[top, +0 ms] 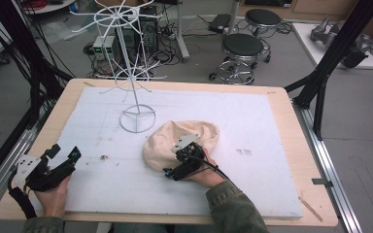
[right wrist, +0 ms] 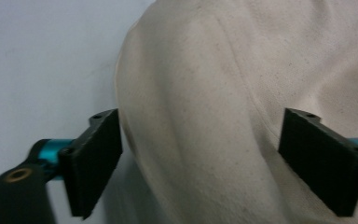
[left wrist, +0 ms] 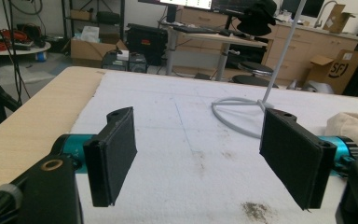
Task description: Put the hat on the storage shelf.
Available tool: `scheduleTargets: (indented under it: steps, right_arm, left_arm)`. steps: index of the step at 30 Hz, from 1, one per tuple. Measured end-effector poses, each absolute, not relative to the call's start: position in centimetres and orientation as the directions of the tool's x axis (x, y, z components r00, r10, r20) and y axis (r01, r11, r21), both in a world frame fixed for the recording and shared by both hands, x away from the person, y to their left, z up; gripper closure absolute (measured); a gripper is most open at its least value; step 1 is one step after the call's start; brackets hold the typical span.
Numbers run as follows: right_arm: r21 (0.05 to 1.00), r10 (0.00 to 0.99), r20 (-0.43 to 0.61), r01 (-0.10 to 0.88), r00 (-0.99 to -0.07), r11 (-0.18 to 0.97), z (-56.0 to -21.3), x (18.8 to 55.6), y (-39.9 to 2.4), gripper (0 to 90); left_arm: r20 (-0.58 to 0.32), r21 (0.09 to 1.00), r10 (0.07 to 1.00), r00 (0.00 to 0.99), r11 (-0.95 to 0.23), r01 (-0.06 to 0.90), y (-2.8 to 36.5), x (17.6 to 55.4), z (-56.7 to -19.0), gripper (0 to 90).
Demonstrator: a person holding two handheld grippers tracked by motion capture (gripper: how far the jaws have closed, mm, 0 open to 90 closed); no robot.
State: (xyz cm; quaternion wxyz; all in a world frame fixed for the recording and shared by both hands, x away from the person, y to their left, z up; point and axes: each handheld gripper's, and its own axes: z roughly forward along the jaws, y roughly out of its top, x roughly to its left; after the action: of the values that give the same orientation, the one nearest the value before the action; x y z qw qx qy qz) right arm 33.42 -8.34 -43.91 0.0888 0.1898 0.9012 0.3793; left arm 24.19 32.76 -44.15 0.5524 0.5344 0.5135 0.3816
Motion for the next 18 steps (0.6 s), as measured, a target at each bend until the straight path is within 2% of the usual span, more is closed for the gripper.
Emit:
scheduleTargets:
  steps: [11, 13, 15, 18]
  right_arm:
    - [0.684, 0.376, -0.066, 0.232, -0.924, 0.691, -44.00, 33.39, -8.61, 24.8]
    - [0.684, 0.377, -0.053, 0.241, -0.925, 0.688, -43.95, 33.33, -8.65, 29.0]
    - [0.682, 0.362, -0.035, 0.242, -0.932, 0.690, -43.84, 33.26, -8.70, 38.3]
    - [0.680, 0.375, -0.002, 0.274, -0.927, 0.680, -43.63, 33.18, -8.84, 46.8]
  left_arm:
    - [-0.159, 0.982, 0.970, 0.183, 0.138, 0.127, 32.75, 24.20, -44.16, 27.1]
    - [-0.158, 0.983, 0.970, 0.185, 0.136, 0.127, 32.76, 24.18, -44.15, 27.0]
    - [-0.158, 0.982, 0.970, 0.184, 0.136, 0.127, 32.77, 24.16, -44.14, 27.0]
    - [-0.159, 0.982, 0.970, 0.184, 0.137, 0.126, 32.76, 24.19, -44.15, 27.0]
